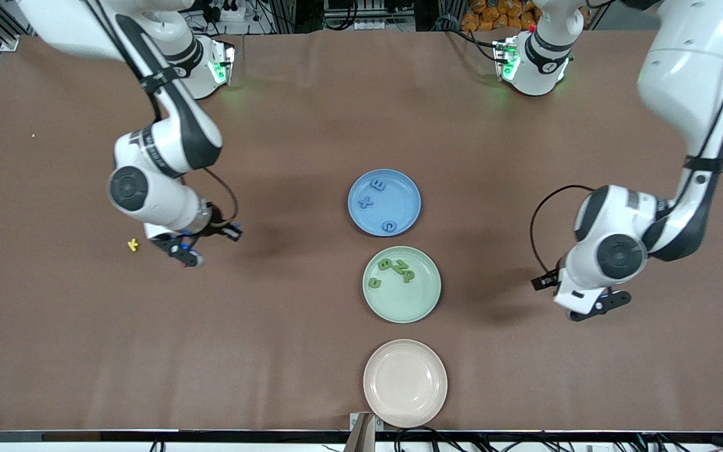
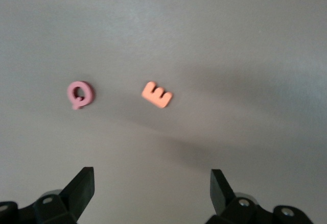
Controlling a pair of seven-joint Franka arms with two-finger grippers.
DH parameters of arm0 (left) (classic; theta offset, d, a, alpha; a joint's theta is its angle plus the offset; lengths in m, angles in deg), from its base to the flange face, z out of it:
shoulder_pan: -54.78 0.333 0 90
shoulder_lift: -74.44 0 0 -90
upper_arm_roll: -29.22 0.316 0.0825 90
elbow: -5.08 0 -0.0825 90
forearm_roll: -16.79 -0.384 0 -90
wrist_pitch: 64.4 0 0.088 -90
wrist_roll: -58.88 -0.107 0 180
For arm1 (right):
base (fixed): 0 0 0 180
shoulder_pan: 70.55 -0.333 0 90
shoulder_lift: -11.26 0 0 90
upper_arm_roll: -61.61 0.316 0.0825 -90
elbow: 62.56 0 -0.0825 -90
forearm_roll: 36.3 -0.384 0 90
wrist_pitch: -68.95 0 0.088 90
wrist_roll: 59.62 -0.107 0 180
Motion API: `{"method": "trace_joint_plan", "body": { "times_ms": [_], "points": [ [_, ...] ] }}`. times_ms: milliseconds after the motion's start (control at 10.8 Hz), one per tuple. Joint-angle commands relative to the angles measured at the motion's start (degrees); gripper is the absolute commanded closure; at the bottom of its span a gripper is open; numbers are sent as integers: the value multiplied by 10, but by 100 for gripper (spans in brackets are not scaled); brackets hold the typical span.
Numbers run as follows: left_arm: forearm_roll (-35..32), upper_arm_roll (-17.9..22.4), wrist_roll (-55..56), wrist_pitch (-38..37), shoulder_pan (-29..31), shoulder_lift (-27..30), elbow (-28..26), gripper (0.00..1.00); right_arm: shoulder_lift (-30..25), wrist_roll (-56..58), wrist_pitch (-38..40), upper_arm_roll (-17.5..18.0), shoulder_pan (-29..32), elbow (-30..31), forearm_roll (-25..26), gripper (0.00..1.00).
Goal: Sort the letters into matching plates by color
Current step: 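Carry the blue letter to the blue plate while the left gripper withdraws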
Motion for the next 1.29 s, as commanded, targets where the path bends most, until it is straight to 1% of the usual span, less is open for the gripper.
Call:
{"method": "trace_joint_plan", "body": {
  "times_ms": [0,92,185,369,462,554,739,831,924,1016,1108,1201],
  "points": [
    [10,-188,-63,5,222,59,-112,0,68,-187,-6,-4,-125,-94,-26,100],
    [7,-230,-53,6,257,63,-128,0,92,-241,-18,-5,-156,-122,-26,100],
    [3,-246,-33,5,268,68,-141,0,112,-285,-37,-6,-183,-141,-25,100],
    [3,-250,-32,7,267,87,-150,0,141,-389,-102,-6,-229,-149,-19,100],
    [15,-229,-54,8,255,121,-150,0,149,-420,-114,-6,-248,-151,-14,100],
    [53,-161,-100,8,196,153,-149,0,158,-446,-118,-6,-271,-160,-14,100],
    [165,10,-192,2,54,214,-150,0,169,-513,-125,-6,-307,-182,-5,100],
    [206,71,-215,1,-2,238,-150,0,169,-547,-140,-6,-316,-182,-3,100],
    [221,122,-226,-14,-52,265,-152,0,169,-567,-145,-6,-317,-183,-3,64],
    [222,169,-219,-28,-104,288,-150,0,169,-567,-145,-6,-317,-182,0,1],
    [226,205,-219,-38,-130,311,-145,0,168,-566,-142,-6,-317,-180,30,0],
    [246,216,-226,-49,-132,329,-132,0,166,-566,-139,-6,-315,-180,58,0]
  ]
}}
